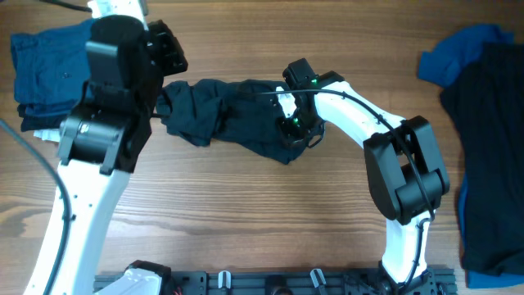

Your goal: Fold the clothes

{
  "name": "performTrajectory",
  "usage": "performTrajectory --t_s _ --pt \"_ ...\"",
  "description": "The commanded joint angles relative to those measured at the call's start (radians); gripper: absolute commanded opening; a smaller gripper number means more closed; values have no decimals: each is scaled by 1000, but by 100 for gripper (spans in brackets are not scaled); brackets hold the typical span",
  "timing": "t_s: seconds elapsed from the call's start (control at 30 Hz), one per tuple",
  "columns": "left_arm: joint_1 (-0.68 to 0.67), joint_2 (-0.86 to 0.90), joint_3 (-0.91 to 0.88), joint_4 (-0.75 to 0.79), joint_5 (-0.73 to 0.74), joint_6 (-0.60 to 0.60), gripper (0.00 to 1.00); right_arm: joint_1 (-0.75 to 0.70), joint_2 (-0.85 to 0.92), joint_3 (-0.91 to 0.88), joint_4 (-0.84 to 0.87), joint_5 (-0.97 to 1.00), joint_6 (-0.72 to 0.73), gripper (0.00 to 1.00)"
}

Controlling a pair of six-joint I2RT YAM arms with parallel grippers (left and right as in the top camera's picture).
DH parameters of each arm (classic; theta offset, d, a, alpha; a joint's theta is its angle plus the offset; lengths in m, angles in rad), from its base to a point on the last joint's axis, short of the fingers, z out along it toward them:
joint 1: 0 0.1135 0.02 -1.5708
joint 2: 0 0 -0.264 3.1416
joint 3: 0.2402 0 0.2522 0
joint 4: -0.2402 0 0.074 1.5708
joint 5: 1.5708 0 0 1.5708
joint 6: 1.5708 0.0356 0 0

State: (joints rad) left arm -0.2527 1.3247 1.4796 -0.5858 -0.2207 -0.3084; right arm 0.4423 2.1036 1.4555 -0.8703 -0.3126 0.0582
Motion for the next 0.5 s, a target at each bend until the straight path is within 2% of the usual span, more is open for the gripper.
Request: performTrajectory --t_s 0.0,0.03,0.2,0.3,0.4,0.47 --pt "9 54 13 -19 -21 12 12 0 4 21 -1 10 -3 27" --pt "9 62 13 -25 -21 12 12 0 4 21 -1 10 -3 33" --pt "9 69 13 -34 -28 8 11 0 15 21 -5 11 -3 32" --pt "9 69 13 -36 -43 9 11 0 23 21 -10 11 -3 27" --pt "9 69 13 -38 -43 8 11 0 23 21 -11 25 5 9" --pt "17 72 13 -45 -44 -18 11 0 23 21 -11 25 6 7"
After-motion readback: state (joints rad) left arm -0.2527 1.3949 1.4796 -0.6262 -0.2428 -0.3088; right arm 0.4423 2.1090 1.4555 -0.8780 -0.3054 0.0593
